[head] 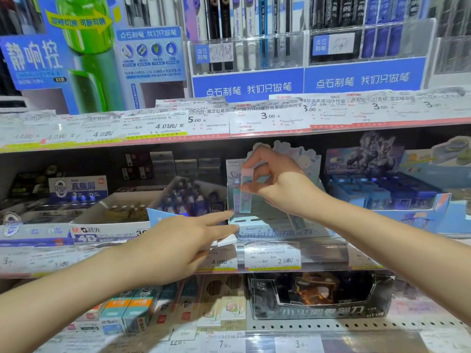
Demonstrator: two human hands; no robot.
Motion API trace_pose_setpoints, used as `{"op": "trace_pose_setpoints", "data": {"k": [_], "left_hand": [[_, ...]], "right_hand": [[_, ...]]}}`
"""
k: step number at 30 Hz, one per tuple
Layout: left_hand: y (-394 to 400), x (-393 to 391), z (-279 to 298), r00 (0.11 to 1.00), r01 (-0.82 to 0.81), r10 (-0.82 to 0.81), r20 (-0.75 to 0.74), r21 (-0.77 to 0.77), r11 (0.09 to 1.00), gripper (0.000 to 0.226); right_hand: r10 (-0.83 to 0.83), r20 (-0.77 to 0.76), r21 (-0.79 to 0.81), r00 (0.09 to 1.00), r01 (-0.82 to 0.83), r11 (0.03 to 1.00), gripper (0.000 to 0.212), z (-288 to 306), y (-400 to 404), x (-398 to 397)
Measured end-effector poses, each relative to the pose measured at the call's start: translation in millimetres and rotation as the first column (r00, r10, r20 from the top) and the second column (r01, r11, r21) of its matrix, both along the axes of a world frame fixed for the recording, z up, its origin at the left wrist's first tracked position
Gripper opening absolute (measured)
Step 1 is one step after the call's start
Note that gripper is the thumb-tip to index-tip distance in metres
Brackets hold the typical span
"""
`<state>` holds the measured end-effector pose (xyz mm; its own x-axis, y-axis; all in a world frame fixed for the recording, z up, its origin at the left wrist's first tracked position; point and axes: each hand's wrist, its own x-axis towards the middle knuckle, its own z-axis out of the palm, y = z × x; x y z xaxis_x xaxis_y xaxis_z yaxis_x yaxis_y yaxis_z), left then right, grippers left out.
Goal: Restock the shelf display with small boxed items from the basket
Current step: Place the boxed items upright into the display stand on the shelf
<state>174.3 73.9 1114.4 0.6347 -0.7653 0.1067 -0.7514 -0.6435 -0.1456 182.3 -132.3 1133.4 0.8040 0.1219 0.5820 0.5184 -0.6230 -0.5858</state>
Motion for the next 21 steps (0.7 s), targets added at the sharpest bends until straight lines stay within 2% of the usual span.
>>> {"op": "trace_pose_setpoints", "data": {"k": [7, 12, 16, 21], "left_hand": [[-2.5, 1.1, -0.2, 1.0, -0.013, 0.013, -0.019, 0.013, 1.0, 0.066], [-1.7, 2.5, -2.9, 0.999, 0.015, -0.016, -0.031, -0.034, 0.999, 0.066], [-0.7, 4.6, -6.4, 0.999, 0.038, -0.041, -0.031, -0.082, 0.996, 0.065], [-2.7, 3.7, -5.7, 0.999, 0.02, -0.021, -0.031, -0.05, 0.999, 0.064]], "right_hand": [[0.002, -0.007, 0.015, 1.0, -0.002, 1.0, 0.04, -8.0, 5.6, 11.0], [0.006, -0.012, -0.007, 1.0, -0.006, 1.0, 0.023, -10.1, 8.8, 10.9], [0.041, 0.026, -0.084, 0.999, -0.039, 0.996, 0.003, -10.8, 5.0, 13.3], [0.053, -0.038, -0.14, 0.998, -0.058, 0.988, 0.017, -10.1, -1.1, 10.0]]}}
